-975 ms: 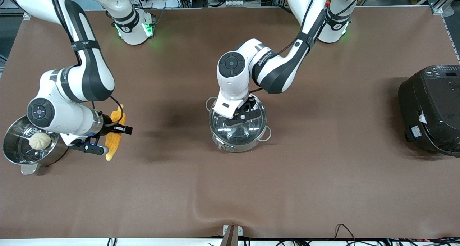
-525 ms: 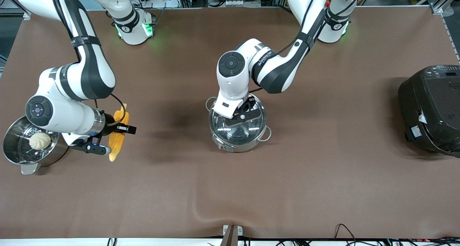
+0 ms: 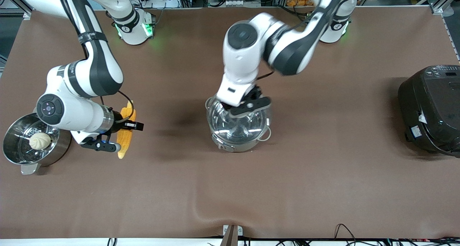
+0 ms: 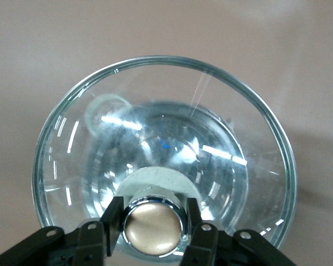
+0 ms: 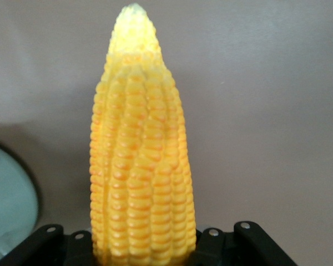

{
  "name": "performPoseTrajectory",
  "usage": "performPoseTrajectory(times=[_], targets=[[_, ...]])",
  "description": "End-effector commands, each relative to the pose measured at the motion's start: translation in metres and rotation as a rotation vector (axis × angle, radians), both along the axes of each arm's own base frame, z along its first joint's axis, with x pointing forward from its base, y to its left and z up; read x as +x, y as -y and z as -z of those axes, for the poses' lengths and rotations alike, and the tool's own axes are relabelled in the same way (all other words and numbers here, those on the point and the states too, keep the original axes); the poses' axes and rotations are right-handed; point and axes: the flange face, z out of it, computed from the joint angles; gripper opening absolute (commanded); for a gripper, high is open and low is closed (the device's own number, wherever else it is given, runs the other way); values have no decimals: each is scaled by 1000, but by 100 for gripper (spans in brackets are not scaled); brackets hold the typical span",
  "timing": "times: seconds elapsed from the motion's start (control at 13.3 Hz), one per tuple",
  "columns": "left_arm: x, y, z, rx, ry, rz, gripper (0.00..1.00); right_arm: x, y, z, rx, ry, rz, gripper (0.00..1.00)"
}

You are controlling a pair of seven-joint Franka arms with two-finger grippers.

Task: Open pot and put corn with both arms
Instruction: 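Lift the glass lid with the left gripper while the right gripper brings corn, then lower the corn into the steel pot and open the right gripper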

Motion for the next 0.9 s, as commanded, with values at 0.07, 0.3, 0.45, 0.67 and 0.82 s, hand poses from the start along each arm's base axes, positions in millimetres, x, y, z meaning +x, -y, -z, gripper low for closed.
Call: performPoseTrajectory(times=[0.07,0.3,0.45,0.67,0.82], targets=[[27,-115,-71,47,-37,100,0,-12,-60,-18,20,-5,41,12],[60,-207,-72,79,-108,190,0,-42,-161,-29,17,-1,75,12],[74,-253,-54,88,-146,185,0,-56,-208,-23,6,-5,108,13],[91,-300,-18,90,-151,189,0,-90,-307,11,47,84,187,14],[93,-320,16,94,-144,186,0,-93,-331,32,73,128,209,15]])
